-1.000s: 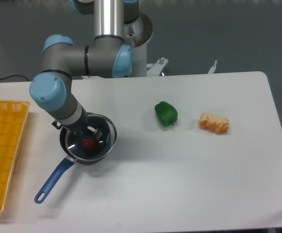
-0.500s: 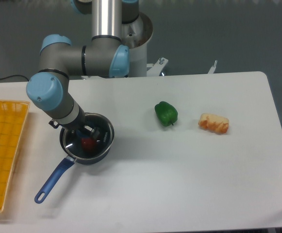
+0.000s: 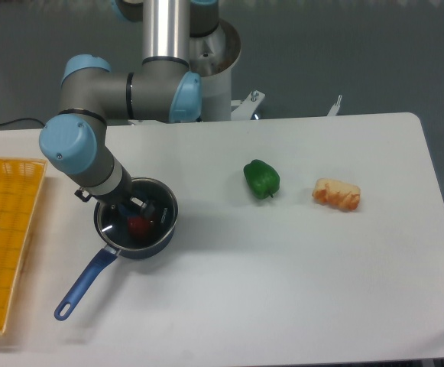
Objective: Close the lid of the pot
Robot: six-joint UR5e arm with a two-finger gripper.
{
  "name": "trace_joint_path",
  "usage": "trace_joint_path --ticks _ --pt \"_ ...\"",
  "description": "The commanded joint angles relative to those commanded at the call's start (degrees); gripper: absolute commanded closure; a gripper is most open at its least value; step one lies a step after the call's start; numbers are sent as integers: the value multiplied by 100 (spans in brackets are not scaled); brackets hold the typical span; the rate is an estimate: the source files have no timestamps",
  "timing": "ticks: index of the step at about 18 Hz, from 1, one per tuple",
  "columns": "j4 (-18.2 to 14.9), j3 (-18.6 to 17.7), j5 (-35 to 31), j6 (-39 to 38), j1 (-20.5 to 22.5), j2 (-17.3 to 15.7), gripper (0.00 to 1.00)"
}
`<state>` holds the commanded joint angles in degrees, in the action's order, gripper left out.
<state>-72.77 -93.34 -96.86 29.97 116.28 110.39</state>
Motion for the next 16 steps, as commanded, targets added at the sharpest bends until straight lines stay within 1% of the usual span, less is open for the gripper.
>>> trace_joint_path --ticks 16 --pt "0 0 -9 -9 -79 44 39"
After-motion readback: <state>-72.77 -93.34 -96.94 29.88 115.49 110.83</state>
